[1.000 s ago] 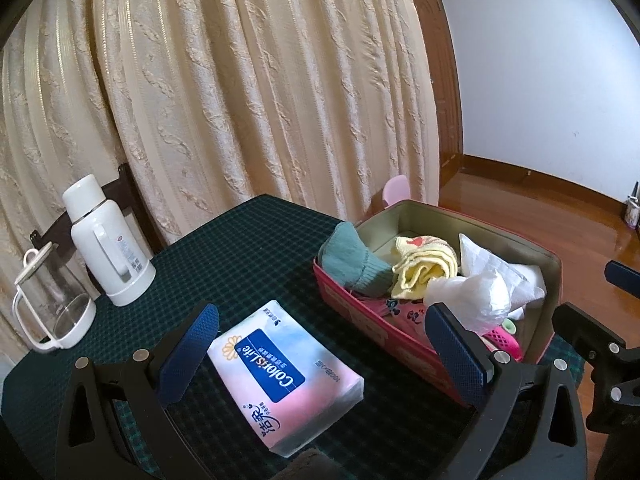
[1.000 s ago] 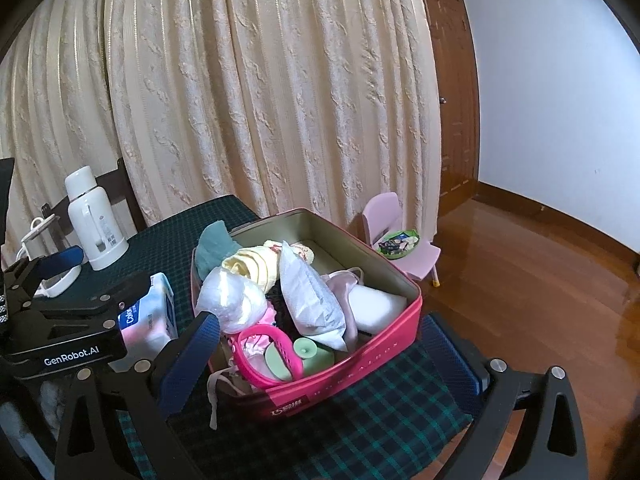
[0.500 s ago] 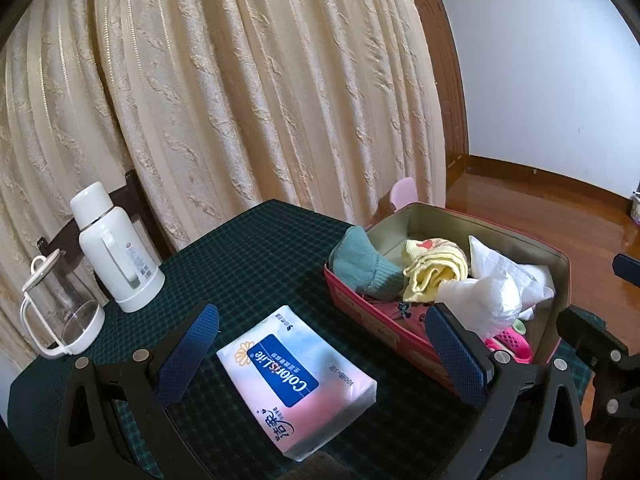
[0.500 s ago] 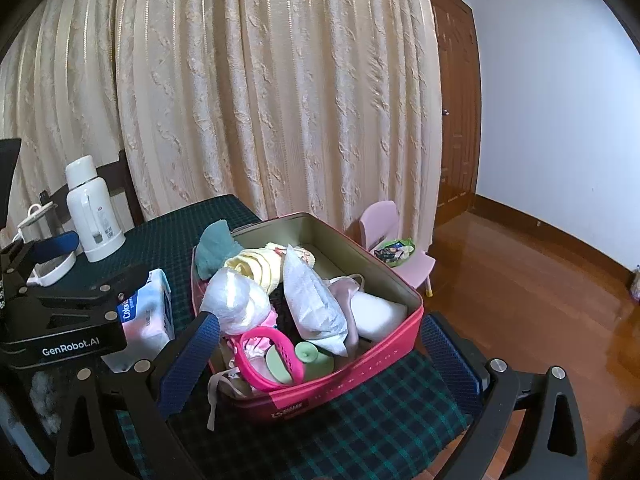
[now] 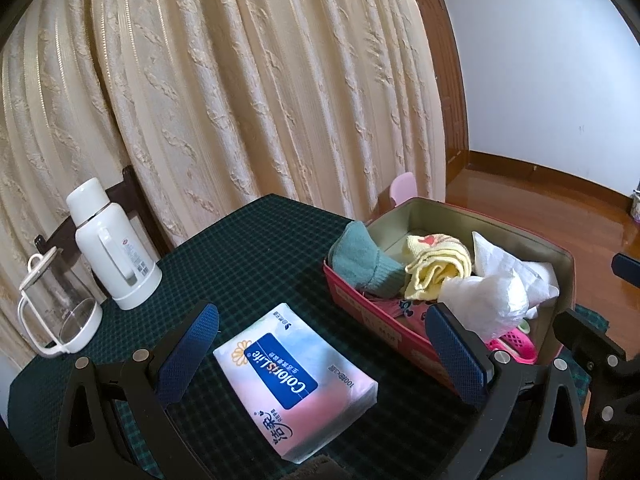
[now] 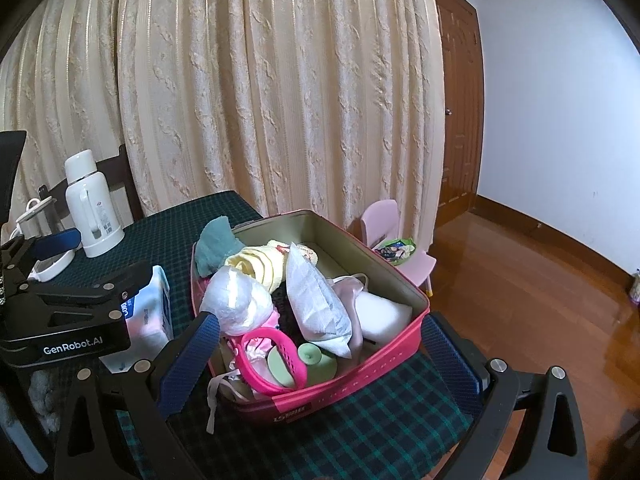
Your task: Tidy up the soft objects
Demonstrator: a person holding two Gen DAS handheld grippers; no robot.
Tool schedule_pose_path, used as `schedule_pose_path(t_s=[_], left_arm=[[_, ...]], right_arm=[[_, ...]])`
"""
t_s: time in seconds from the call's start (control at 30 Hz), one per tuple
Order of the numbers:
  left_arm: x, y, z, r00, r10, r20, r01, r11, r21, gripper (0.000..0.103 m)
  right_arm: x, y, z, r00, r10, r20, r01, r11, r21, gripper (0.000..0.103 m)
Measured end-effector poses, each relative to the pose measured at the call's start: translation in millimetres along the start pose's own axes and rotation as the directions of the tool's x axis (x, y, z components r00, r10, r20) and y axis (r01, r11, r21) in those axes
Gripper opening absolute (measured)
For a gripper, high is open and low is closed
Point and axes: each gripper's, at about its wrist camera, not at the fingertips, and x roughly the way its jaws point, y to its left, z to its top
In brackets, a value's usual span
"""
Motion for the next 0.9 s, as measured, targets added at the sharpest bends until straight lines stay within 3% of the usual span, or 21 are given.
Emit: schedule_pose_path(t_s=[0.9], left_arm=[[16.9,-2.6,0.2,0.999,0.01,-0.033,-0.009,1.0,0.006,0.103]], right_arm=[[9.9,-5.0,-3.0,1.0,0.0,-0.014,0.0,1.0,-0.006,0.102]])
